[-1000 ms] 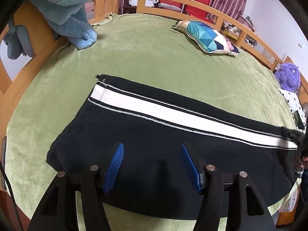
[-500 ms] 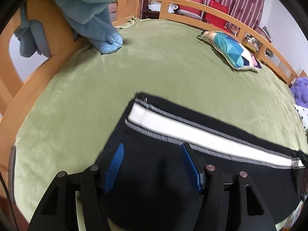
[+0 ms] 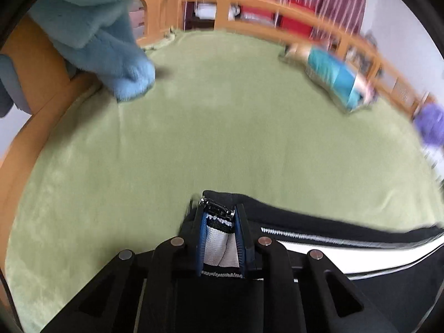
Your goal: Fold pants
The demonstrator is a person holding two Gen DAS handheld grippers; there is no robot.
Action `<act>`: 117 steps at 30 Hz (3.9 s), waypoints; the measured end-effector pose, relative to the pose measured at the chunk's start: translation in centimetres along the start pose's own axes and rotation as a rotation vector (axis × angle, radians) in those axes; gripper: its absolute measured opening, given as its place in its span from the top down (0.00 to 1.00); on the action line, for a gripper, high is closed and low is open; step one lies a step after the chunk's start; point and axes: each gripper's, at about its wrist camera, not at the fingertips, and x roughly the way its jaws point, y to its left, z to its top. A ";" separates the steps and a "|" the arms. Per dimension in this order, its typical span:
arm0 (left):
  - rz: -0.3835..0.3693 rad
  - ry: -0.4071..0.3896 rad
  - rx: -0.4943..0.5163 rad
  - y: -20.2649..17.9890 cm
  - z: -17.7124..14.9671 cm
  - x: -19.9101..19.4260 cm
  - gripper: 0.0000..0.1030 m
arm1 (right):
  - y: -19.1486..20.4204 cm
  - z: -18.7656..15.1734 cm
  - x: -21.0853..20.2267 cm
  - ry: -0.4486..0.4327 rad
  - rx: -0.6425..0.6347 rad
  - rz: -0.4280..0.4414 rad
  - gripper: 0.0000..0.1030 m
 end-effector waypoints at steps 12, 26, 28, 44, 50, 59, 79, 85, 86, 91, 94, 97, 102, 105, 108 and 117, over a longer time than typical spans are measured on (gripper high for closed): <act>0.085 0.045 0.044 -1.0 -2.0 -3.0 0.33 | 2.4 -1.6 0.0 0.028 -0.043 -0.007 0.61; -0.149 -0.020 -0.257 3.3 -16.5 -12.2 0.38 | 4.1 -5.1 -3.7 0.005 -0.011 0.077 0.61; -0.117 -0.019 -0.290 4.6 -16.3 -11.8 0.39 | 4.2 -5.4 -4.2 0.004 -0.014 0.068 0.61; -0.128 0.047 -0.316 6.7 -14.6 -7.8 0.92 | 5.0 -7.5 -5.5 0.027 0.015 0.030 0.61; -0.097 0.104 -0.290 6.6 -15.4 -7.4 0.91 | 4.6 -7.7 -6.1 0.019 0.024 0.035 0.61; -0.029 0.069 -0.312 7.0 -16.0 -8.8 0.45 | 3.6 -8.5 -6.5 0.020 0.035 0.052 0.58; 0.192 0.017 -0.127 -0.6 -9.3 -11.3 0.82 | 2.2 -8.2 -7.6 -0.001 0.098 0.041 0.50; 0.133 -0.123 0.189 -16.7 -7.0 -19.3 0.83 | -0.7 -7.9 -9.0 -0.041 0.090 0.076 0.50; 0.104 -0.130 0.236 -19.5 -7.2 -20.1 0.83 | -1.4 -7.7 -9.4 -0.063 0.088 0.064 0.49; -0.078 -0.119 0.465 -34.8 -11.5 -20.7 0.83 | -5.8 -6.7 -10.5 -0.118 0.107 0.012 0.47; -0.208 -0.008 0.507 -40.5 -15.2 -17.7 0.83 | -8.3 -7.1 -11.1 -0.131 0.132 -0.003 0.46; -0.301 0.147 0.498 -42.5 -18.0 -14.5 0.76 | -9.7 -8.0 -11.1 -0.116 0.126 -0.001 0.44; -0.373 0.296 0.405 -39.8 -20.1 -12.5 0.59 | -10.1 -9.6 -10.4 -0.081 0.100 0.032 0.43; -0.351 0.206 0.350 -36.2 -19.1 -13.7 0.36 | -8.4 -9.8 -9.5 -0.070 0.091 0.105 0.43; -0.260 0.102 0.337 -32.7 -18.4 -15.1 0.32 | -5.5 -9.4 -8.7 -0.064 0.073 0.202 0.43; -0.101 0.082 0.215 -21.7 -18.9 -14.6 0.32 | 4.5 -7.2 -5.9 -0.025 0.012 0.380 0.31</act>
